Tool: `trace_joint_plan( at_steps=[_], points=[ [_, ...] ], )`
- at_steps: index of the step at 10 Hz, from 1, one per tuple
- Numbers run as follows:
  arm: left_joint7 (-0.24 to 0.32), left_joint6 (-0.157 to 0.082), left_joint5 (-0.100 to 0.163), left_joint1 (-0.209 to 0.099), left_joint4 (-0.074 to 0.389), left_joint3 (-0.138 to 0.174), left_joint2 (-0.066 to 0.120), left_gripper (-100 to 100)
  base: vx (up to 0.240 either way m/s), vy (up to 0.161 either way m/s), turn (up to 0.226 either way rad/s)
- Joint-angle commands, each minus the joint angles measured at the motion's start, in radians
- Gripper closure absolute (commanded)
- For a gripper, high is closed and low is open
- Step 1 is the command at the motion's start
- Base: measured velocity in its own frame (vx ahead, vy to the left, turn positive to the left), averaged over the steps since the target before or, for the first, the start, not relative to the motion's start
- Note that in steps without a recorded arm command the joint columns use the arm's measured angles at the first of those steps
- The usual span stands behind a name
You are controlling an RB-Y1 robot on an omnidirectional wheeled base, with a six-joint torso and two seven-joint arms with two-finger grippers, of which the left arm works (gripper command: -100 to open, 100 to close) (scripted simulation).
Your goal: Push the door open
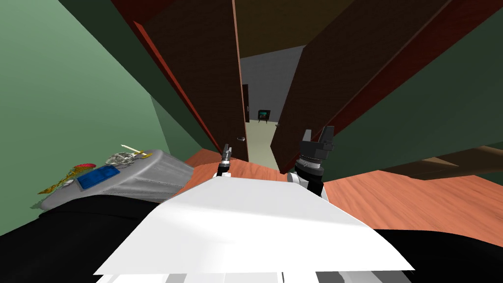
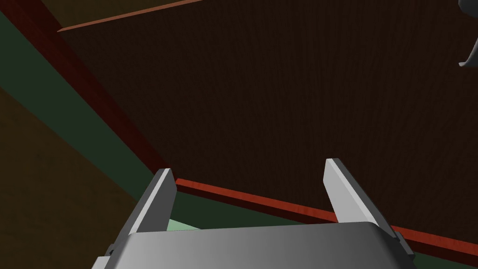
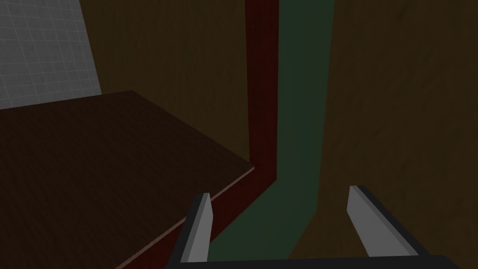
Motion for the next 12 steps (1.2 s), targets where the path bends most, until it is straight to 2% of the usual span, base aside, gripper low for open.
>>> trace_joint_plan(
  at_steps=[1,4,5,7,8,9,10,12],
  points=[
    [0.002,-0.010,0.000,-0.009,0.032,-0.002,0.001,-100,0.041,0.045,-0.026],
    [0.009,-0.018,-0.002,-0.042,0.130,-0.020,0.000,-100,0.070,0.075,-0.064],
    [0.009,-0.018,-0.002,-0.042,0.144,-0.020,0.000,-100,0.062,0.063,-0.039],
    [0.014,-0.023,-0.003,-0.063,0.207,-0.031,-0.001,-100,0.070,0.064,-0.053],
    [0.014,-0.023,-0.003,-0.063,0.216,-0.031,-0.001,-100,0.052,0.053,-0.038],
    [0.016,-0.026,-0.004,-0.073,0.251,-0.037,-0.002,-100,0.044,0.045,-0.032],
    [0.016,-0.026,-0.004,-0.073,0.252,-0.037,-0.002,-100,0.035,0.037,-0.034],
    [0.021,-0.031,-0.005,-0.093,0.319,-0.048,-0.005,-100,0.053,0.057,-0.058]
  ],
)
